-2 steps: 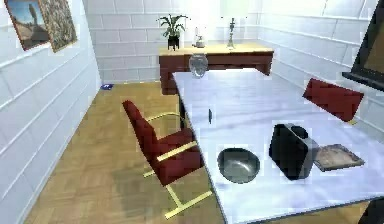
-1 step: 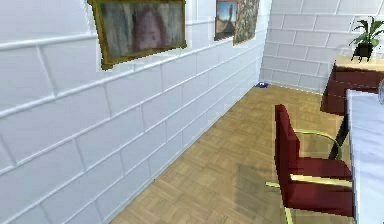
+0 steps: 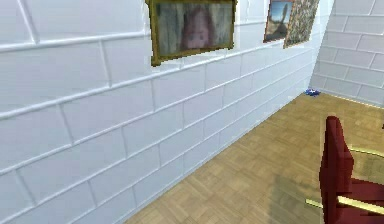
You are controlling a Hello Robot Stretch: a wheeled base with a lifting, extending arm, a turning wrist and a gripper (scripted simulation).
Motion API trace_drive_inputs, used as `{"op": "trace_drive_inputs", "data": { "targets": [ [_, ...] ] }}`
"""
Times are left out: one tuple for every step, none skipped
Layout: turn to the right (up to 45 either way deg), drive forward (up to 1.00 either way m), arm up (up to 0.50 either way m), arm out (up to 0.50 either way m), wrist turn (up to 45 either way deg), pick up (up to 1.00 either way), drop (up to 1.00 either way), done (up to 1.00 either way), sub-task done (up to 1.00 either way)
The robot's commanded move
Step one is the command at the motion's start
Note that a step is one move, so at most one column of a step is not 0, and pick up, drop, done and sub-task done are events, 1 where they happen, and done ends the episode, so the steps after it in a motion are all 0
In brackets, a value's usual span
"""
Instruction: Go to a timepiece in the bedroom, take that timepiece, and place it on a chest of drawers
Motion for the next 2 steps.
{"op": "trace_drive_inputs", "data": {
  "targets": [
    [0.0, 0.0, 0.5, 0.0, 0.0, 0.0, 0.0, 0.0, 0.0],
    [0.0, 0.0, 0.36, 0.0, 0.0, 0.0, 0.0, 0.0, 0.0]
  ]
}}
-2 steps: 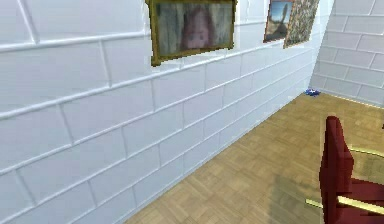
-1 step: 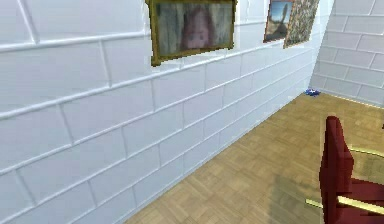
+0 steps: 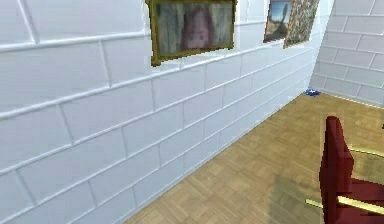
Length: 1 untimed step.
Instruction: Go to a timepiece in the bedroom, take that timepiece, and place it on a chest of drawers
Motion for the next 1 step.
{"op": "trace_drive_inputs", "data": {
  "targets": [
    [0.0, 0.0, 0.0, 0.44, 0.0, 0.0, 0.0, 0.0, 0.0]
  ]
}}
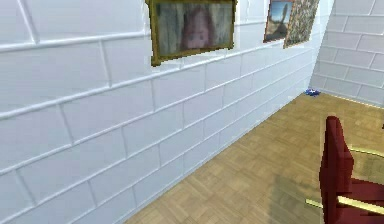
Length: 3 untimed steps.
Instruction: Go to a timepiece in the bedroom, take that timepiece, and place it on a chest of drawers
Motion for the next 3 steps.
{"op": "trace_drive_inputs", "data": {
  "targets": [
    [0.0, 0.0, 0.0, 0.0, 45.0, 0.0, 0.0, 0.0, 0.0],
    [0.0, 0.0, 0.0, 0.0, 45.0, 0.0, 0.0, 0.0, 0.0],
    [0.0, 0.0, 0.0, 0.0, 45.0, 0.0, 0.0, 0.0, 0.0]
  ]
}}
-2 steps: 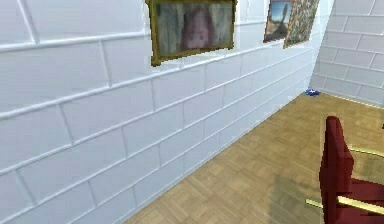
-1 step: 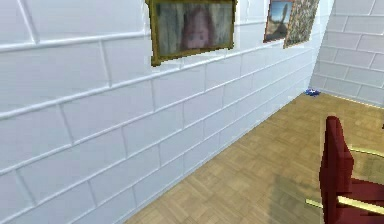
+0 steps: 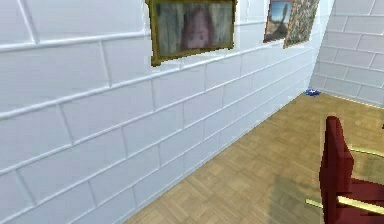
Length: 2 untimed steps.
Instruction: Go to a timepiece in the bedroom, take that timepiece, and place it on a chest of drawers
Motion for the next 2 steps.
{"op": "trace_drive_inputs", "data": {
  "targets": [
    [0.0, 0.0, 0.0, 0.0, 36.0, 0.0, 0.0, 0.0, 0.0],
    [0.0, 0.0, -0.3, 0.0, 0.0, 0.0, 0.0, 0.0, 0.0]
  ]
}}
